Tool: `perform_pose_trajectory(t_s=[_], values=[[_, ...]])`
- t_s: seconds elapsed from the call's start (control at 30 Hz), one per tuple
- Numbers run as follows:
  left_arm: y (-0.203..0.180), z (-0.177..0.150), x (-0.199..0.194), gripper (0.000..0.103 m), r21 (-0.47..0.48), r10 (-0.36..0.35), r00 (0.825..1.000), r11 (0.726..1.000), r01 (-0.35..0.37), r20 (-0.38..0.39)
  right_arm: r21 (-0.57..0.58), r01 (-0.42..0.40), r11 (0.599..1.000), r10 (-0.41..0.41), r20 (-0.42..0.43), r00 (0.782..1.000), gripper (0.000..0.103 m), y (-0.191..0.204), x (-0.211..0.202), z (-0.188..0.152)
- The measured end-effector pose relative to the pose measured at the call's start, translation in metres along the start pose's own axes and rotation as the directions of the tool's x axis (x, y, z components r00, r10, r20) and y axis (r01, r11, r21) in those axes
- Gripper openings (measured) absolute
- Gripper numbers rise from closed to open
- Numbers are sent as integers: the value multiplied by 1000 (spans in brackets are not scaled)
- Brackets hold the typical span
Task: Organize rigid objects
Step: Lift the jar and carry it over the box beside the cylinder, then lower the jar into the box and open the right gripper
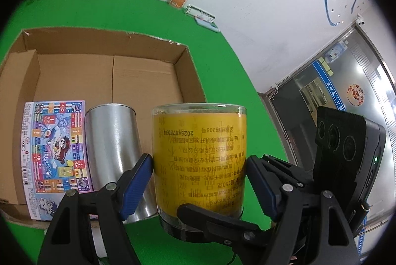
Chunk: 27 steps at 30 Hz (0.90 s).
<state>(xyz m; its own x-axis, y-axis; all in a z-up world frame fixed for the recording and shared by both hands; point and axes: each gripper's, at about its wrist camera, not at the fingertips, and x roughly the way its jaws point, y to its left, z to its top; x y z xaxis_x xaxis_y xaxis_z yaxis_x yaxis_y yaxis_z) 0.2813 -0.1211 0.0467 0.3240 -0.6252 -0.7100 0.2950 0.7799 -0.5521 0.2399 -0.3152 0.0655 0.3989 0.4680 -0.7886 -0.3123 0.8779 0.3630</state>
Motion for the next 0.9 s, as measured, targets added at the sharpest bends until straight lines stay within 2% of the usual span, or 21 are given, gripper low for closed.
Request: perform_pose_trajectory(t_s=[0.17,0.4,0.53,0.77,0.9], values=[[10,2,22,77,-32,23,999,999,-25,-45,33,-23,999,26,-71,997,85,-23,30,9],[20,-5,46,77,-73,43,991,996,-52,-123,60,-37,998,45,-148,988,85,-42,63,3],[13,-6,50,70,-58,73,986,995,-83,-149,68,4,998,8,-184,983,85,-51,77,2],[11,-5,41,70,-54,92,987,994,-100,-130,83,35,996,-16,-219,976,85,-57,96,-4],[13,-9,28,70,-46,120,988,991,-125,-93,96,71,993,-46,-237,970,87,-53,102,-3]])
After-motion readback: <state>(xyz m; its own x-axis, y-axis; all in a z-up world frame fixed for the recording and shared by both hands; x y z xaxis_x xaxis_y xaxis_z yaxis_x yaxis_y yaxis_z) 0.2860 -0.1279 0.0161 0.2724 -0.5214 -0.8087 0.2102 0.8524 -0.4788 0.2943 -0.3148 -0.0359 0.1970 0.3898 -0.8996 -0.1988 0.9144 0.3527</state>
